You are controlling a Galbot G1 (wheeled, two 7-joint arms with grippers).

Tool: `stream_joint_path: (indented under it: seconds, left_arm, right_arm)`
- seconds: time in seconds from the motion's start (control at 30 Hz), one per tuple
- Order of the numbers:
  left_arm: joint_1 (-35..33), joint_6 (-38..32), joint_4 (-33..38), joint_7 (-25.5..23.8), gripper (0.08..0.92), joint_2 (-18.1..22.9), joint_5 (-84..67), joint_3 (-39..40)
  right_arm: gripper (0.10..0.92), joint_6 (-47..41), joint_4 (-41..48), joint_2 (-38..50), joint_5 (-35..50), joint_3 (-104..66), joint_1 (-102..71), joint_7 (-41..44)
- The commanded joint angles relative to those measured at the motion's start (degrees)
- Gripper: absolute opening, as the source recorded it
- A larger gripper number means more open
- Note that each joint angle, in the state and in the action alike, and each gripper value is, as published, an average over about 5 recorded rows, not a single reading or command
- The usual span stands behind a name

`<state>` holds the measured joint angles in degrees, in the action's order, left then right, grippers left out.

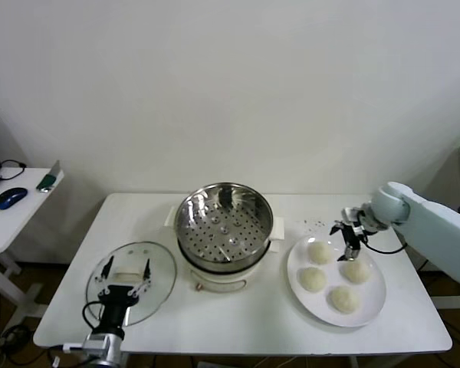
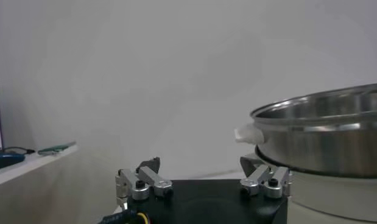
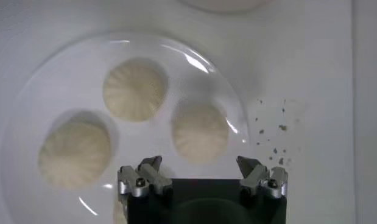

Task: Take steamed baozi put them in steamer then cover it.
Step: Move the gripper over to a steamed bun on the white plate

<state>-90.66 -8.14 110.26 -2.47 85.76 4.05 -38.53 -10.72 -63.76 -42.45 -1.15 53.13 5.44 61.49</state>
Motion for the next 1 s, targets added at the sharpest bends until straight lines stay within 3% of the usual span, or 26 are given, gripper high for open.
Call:
stream_joint_path:
  seconds: [0.03,0.77,1.0]
  left_arm:
    - [0.5,0.1,-1.3,0.0,0.823,-0.2,-0.1,-0.2]
    - [1.0,0.4,-3.2,0.0,0.823,-0.3,0.3,-0.7]
    - [0.9,0.2,-3.4,0.0,0.823,-0.6,0.4,-0.7]
  right_arm:
    - [0.823,-0.2,9.1,-7.2,-0.5,8.6,5.7,1.2]
    - [0.823,0.3,10.5,-10.1,0.1,7.4,0.4,0.4]
    - [0.765,1.1,11.4,-11.0,0.1,6.7,0.5,0.2]
